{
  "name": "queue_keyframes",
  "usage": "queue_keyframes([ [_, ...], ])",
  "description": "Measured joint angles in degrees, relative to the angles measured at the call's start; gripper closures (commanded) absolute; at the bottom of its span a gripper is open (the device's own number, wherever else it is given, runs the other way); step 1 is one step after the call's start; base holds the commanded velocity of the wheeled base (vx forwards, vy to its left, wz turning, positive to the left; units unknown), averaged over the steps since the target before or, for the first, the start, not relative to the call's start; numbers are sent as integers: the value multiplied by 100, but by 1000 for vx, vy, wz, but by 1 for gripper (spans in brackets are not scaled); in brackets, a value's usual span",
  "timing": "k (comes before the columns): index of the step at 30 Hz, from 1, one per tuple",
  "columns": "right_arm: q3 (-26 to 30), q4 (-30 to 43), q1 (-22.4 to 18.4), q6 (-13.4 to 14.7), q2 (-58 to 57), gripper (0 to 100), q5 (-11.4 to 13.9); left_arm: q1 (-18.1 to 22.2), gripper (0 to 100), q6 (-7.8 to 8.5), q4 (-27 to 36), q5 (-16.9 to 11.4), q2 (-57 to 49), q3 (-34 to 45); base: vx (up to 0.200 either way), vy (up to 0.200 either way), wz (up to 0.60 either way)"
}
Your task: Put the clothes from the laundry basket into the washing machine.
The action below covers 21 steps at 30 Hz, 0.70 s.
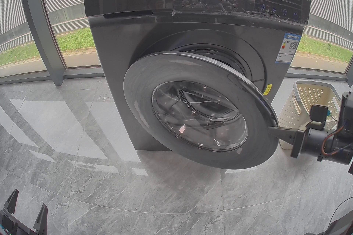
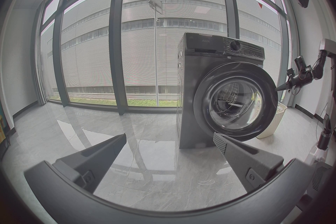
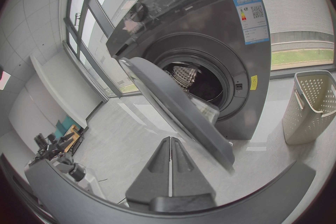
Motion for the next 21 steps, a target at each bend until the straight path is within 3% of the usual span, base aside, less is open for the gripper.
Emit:
queue_keyframes([
  [13, -528, -1777, -908, -456, 1169, 100, -855, -5, 0, 9, 0, -1, 2, 0, 0, 0, 0],
  [18, -340, -1987, -1015, -502, 1304, 100, -912, -2, 0, 13, 0, -4, 5, 0, 0, 0, 0],
  [21, -67, -1996, -847, -508, 1307, 100, -909, -2, 0, 5, 0, 0, 5, 0, 0, 0, 0],
])
